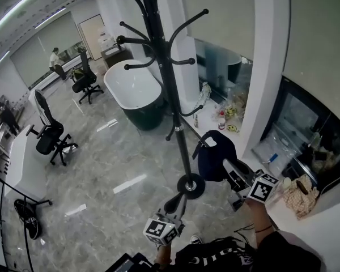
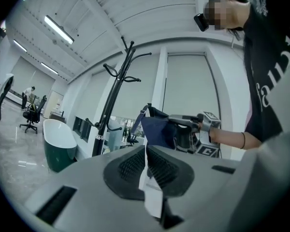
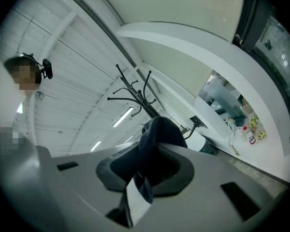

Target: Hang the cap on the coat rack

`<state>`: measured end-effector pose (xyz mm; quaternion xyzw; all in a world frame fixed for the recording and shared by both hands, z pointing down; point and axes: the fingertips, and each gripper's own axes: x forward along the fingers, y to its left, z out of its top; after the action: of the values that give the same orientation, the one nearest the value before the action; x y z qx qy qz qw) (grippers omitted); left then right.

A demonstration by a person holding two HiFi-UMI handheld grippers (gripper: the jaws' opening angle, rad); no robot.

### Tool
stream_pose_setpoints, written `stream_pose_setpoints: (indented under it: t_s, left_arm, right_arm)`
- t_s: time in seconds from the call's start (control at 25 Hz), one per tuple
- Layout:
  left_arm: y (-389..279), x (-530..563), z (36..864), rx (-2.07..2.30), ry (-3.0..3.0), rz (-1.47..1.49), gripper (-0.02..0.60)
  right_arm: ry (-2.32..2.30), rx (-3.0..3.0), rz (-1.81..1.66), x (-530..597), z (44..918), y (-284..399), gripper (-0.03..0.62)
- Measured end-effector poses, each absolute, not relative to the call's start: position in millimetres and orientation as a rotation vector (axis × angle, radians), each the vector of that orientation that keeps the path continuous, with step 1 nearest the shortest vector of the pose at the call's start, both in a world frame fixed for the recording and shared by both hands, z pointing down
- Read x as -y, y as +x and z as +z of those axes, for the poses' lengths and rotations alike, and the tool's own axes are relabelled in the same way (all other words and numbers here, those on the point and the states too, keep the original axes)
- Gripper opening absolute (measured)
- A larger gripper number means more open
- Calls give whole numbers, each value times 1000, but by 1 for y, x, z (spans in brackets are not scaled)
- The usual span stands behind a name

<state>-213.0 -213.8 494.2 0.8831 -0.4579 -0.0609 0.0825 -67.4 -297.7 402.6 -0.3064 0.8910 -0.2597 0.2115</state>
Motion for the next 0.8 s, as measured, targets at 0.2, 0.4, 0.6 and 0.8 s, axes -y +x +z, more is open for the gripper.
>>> stream_pose_setpoints:
  t_s: [0.2, 0.4, 0.6, 0.8]
  left_arm:
    - [-236, 219, 504, 1352, 2627, -196, 5]
    - [-243, 229, 506, 1334, 2623, -197, 5]
    - [-225, 248, 503, 1299, 2637, -195, 5]
    - [-194, 264, 496, 1248, 2649, -173, 5]
  right_arm:
    - [-855, -2473, -604, 322, 356, -73, 78]
    - [-844, -2471, -484, 344, 309, -74, 78]
    - [-795, -2503, -379, 365, 270, -71, 78]
    - [-743, -2528, -326, 385, 239, -64, 78]
